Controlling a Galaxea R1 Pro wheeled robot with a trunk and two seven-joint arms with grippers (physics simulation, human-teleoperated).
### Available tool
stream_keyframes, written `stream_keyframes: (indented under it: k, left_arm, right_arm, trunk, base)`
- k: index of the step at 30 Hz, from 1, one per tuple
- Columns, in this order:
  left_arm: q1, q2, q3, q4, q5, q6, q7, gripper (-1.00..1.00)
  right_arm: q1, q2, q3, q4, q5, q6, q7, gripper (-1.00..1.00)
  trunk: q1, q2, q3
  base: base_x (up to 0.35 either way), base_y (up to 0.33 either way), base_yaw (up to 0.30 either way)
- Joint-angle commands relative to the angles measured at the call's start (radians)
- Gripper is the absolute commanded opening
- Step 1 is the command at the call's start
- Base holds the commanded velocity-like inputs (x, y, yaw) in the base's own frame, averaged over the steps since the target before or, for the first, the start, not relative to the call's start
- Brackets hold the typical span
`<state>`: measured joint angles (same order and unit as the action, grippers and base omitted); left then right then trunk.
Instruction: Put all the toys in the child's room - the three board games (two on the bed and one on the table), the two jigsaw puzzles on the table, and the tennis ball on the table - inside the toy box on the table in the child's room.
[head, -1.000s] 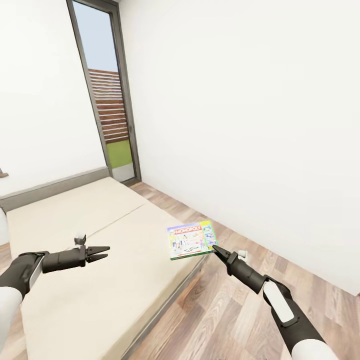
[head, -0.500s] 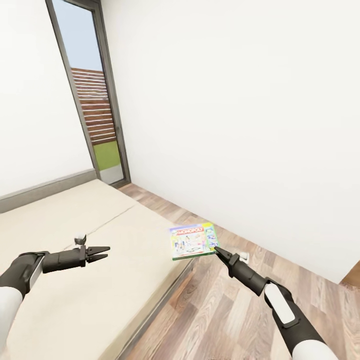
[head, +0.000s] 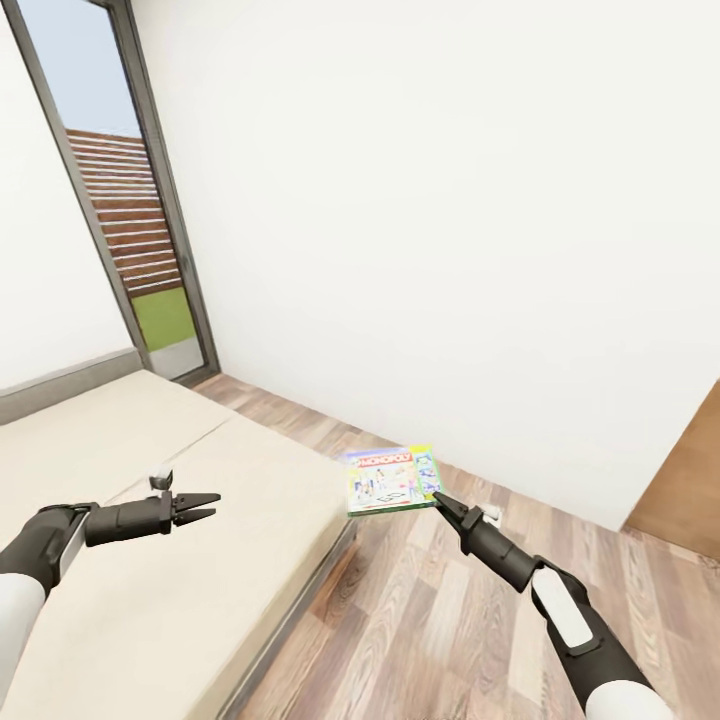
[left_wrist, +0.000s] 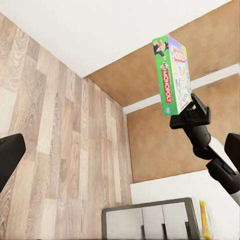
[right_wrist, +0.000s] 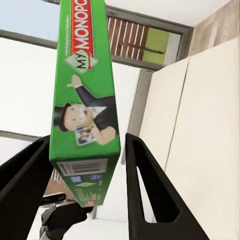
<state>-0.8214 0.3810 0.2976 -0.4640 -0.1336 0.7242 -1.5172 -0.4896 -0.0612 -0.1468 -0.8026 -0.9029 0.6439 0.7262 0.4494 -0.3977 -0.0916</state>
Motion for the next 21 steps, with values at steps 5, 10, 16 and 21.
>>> stream_keyframes:
  k: [5, 10, 16, 21]
  left_arm:
    - [-0.001, 0.000, 0.005, -0.001, -0.011, 0.011, -0.008, 1.00]
    - [-0.001, 0.001, 0.009, -0.001, -0.011, 0.011, -0.009, 1.00]
    - [-0.001, 0.001, 0.011, -0.001, -0.011, 0.011, -0.009, 1.00]
    - [-0.001, 0.002, 0.011, -0.001, -0.011, 0.011, -0.009, 1.00]
  right_arm:
    - [-0.001, 0.001, -0.002, 0.005, -0.008, 0.008, 0.001, -1.00]
    - [-0.001, 0.002, -0.002, 0.007, -0.007, 0.008, 0.001, -1.00]
    - [-0.001, 0.004, -0.002, 0.007, -0.007, 0.008, 0.000, -1.00]
    - [-0.001, 0.004, -0.002, 0.008, -0.007, 0.008, 0.000, -1.00]
  trunk:
    - [0.001, -0.002, -0.002]
    - [0.001, -0.002, -0.002]
    - [0.001, -0.002, -0.002]
    - [0.001, -0.002, -0.002]
  base:
    - [0.000, 0.000, -0.280]
    - [0.000, 0.000, -0.279]
    - [0.000, 0.000, -0.279]
    - [0.000, 0.000, -0.279]
